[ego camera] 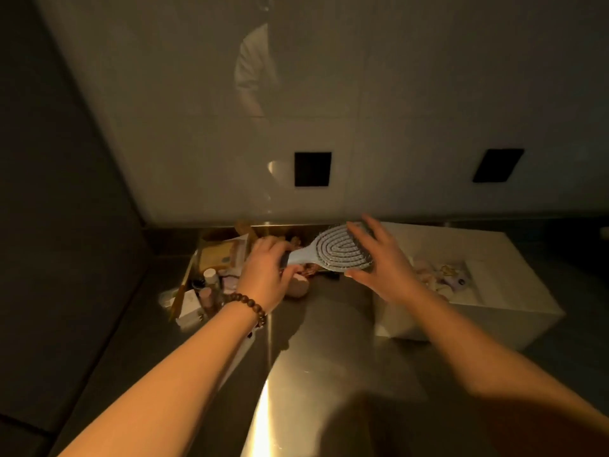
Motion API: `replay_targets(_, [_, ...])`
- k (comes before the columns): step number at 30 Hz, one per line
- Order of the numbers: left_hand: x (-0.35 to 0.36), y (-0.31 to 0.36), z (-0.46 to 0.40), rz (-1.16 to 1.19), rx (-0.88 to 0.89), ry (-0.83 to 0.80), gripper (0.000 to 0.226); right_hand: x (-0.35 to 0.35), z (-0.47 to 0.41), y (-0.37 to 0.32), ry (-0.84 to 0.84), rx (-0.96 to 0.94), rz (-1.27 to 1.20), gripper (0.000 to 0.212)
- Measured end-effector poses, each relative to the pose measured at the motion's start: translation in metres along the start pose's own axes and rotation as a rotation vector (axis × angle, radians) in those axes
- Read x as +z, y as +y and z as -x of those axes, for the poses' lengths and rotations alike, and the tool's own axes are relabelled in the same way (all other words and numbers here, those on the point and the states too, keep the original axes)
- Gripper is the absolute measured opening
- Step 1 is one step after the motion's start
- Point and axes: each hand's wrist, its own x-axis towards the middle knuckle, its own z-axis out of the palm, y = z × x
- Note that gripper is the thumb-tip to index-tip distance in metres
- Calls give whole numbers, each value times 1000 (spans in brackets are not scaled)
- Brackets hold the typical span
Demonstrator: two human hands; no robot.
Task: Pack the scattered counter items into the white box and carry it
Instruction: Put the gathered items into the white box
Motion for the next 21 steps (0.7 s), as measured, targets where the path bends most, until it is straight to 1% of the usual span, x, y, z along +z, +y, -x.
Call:
replay_targets(2, [14,37,-20,33,28,18,31,-24,7,15,126,114,-87,94])
replay_targets(3, [23,57,-28,56,21,24,29,-34,10,21,202,207,-197,97])
replay_targets(5, [41,95,-42,111,-10,39,27,-51,16,31,346,468,-567,100])
replay_targets(6, [51,113,-47,143,-13,42,27,-59,18,36,376,603,-762,97])
replay_targets(7, [61,131,-51,174,-2,37,26,-66,20,41,362,703,-933,90])
replay_targets(8, [71,146,-53,196,20,21,26,-72,21,48,334,739,-1094,77])
replay_targets(10, [91,173,-54,213,67,-22,27,-82,21,64,345,695,-1378,50])
replay_targets(12, [107,191,-54,233,102,-51,29,-92,22,82,409,663,-1532,40])
replay_targets(14, [118,200,-55,233,162,-76,41,-103,20,103,420,662,-1558,37])
replay_targets(16, [127,198,-58,168,197,-128,68,-114,18,127,402,622,-1509,35])
replay_targets(17, [129,194,-60,123,184,-160,83,-120,16,139,393,591,-1473,35])
replay_targets(19, [136,183,-66,44,111,-222,104,-131,12,161,361,539,-1360,37])
replay_targets(21, [146,169,-71,-8,30,-294,115,-138,4,180,292,507,-1171,39])
